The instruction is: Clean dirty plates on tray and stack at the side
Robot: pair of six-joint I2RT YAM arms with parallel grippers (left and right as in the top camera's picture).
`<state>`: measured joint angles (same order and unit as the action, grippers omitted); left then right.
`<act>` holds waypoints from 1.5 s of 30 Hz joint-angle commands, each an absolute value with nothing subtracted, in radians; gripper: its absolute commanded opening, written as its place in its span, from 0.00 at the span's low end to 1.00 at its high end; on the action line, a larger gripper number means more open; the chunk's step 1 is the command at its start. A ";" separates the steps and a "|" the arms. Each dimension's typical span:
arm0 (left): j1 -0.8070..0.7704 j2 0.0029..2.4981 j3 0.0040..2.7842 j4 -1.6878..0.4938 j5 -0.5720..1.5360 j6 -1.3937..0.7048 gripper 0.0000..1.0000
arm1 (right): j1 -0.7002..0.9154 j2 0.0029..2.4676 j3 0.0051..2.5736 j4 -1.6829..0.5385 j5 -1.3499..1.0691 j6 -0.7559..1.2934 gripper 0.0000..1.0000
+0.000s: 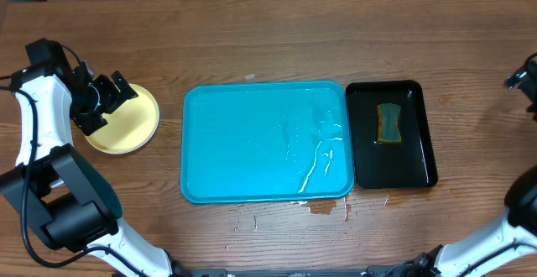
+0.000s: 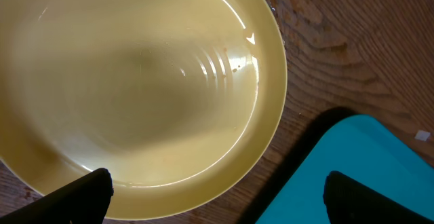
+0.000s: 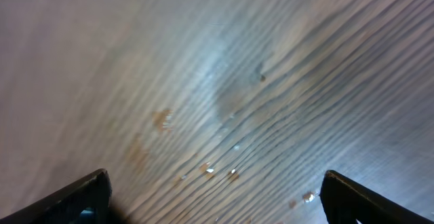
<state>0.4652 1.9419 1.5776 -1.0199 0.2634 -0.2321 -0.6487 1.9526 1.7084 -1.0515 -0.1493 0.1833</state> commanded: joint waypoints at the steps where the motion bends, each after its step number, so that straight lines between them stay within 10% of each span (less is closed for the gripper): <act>1: 0.466 1.942 1.575 -1.017 0.281 -0.213 1.00 | -0.634 1.728 1.724 -1.048 -0.151 0.186 1.00; 22: 0.466 1.942 1.575 -1.017 0.281 -0.213 1.00 | 0.111 0.915 1.723 -1.053 -0.110 0.172 1.00; 32: 0.466 1.942 1.575 -1.017 0.281 -0.213 1.00 | 0.105 0.664 1.670 -0.980 -0.086 0.121 1.00; 45: 0.466 1.942 1.575 -1.017 0.281 -0.213 1.00 | 0.055 0.316 1.007 -0.416 -0.088 0.077 1.00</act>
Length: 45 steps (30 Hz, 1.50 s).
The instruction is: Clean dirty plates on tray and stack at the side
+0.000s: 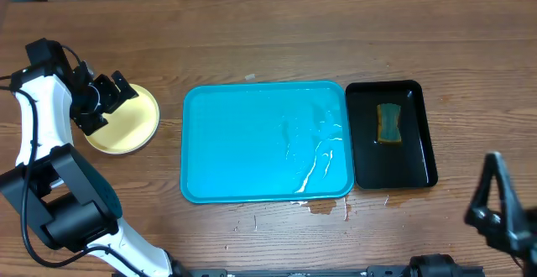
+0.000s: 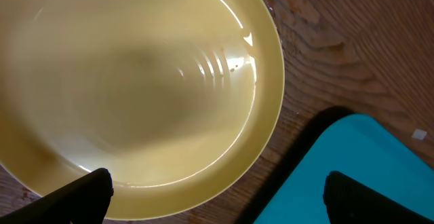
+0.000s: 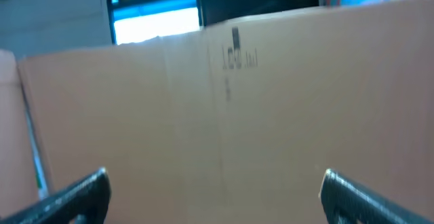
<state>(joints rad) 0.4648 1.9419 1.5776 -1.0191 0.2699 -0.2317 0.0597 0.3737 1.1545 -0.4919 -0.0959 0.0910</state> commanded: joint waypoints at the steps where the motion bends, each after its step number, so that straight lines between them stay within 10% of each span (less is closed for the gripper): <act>1: 0.466 1.942 1.575 -1.017 0.281 -0.213 1.00 | 0.055 0.292 0.937 -0.352 -0.088 0.078 1.00; 19: 0.466 1.942 1.575 -1.017 0.281 -0.213 1.00 | 0.055 0.015 0.129 0.329 -0.098 0.078 1.00; 45: 0.466 1.942 1.575 -1.017 0.281 -0.213 1.00 | 0.057 0.003 0.008 -0.085 -0.021 0.029 1.00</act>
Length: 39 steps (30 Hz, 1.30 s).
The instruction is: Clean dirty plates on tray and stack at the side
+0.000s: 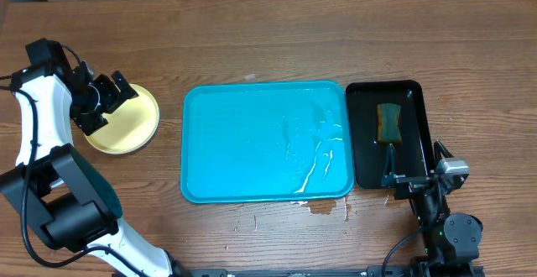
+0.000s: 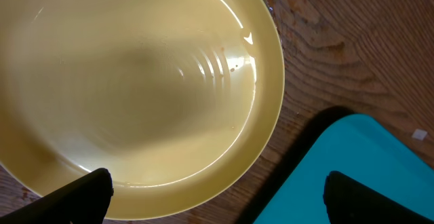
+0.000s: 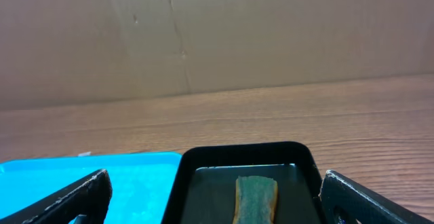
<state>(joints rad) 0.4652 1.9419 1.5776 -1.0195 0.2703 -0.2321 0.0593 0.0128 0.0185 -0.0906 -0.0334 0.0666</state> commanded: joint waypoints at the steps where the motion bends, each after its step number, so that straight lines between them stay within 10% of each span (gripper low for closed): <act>1: 0.466 1.942 1.575 -1.017 0.281 -0.213 1.00 | 0.058 0.003 0.008 -0.085 -0.020 0.013 1.00; 39: 0.466 1.942 1.575 -1.017 0.281 -0.213 1.00 | 0.059 0.003 0.008 -0.084 -0.027 -0.068 1.00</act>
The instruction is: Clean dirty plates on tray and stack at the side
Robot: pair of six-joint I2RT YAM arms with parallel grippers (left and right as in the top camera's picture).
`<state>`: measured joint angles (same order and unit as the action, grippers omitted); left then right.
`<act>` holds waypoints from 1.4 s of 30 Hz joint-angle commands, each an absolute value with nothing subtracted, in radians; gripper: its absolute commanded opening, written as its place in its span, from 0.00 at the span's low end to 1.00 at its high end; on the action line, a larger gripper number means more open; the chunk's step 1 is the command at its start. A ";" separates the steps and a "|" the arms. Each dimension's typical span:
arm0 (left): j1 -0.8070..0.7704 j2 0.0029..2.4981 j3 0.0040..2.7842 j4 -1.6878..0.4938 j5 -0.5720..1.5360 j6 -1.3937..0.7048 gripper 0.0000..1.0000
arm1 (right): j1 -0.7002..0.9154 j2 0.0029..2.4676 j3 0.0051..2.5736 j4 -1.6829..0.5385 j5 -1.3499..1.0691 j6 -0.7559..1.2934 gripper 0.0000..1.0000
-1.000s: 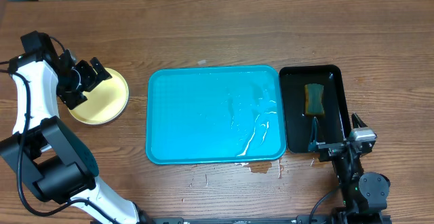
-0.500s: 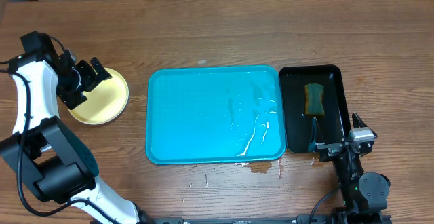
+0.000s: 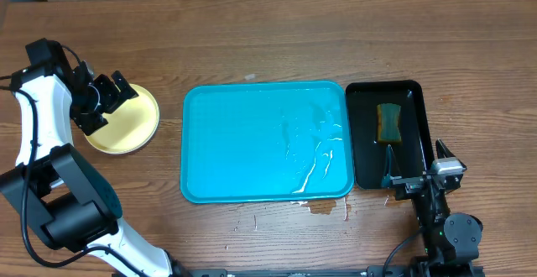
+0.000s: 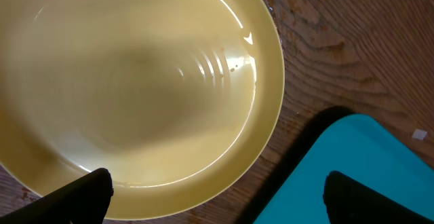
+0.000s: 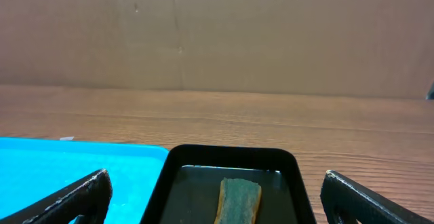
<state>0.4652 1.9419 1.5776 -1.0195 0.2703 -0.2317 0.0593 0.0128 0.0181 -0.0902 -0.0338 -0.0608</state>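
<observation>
A yellow plate rests on the table left of the blue tray, whose surface shows only water streaks. My left gripper hangs open just above the plate's left part; the left wrist view shows the plate under the open gripper, with the blue tray's corner beside it. My right gripper stands open at the table's front edge. It faces the black tray and the sponge, with nothing in the gripper.
The black tray holding the green-yellow sponge sits right of the blue tray. Small wet spots lie on the wood in front of the blue tray. A cardboard wall stands behind the table.
The right gripper has shifted slightly, so the black tray and sponge sit a little further left in its wrist view. The left gripper and the plate are unchanged.
The left gripper stayed open over the yellow plate throughout. The right arm was first at the far right edge, its camera on bare wood. It then showed at the lower right, facing cardboard. Last it stood at the front edge, facing the black tray, and it stays there.
</observation>
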 commanded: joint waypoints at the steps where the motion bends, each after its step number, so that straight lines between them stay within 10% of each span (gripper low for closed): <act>1: 0.466 1.942 1.575 -1.017 0.281 -0.213 1.00 | 0.059 0.003 0.008 -0.084 -0.027 -0.068 1.00; 42: 0.000 1.114 1.494 -1.020 0.253 -0.205 1.00 | 0.059 0.003 0.008 -0.084 -0.027 -0.068 1.00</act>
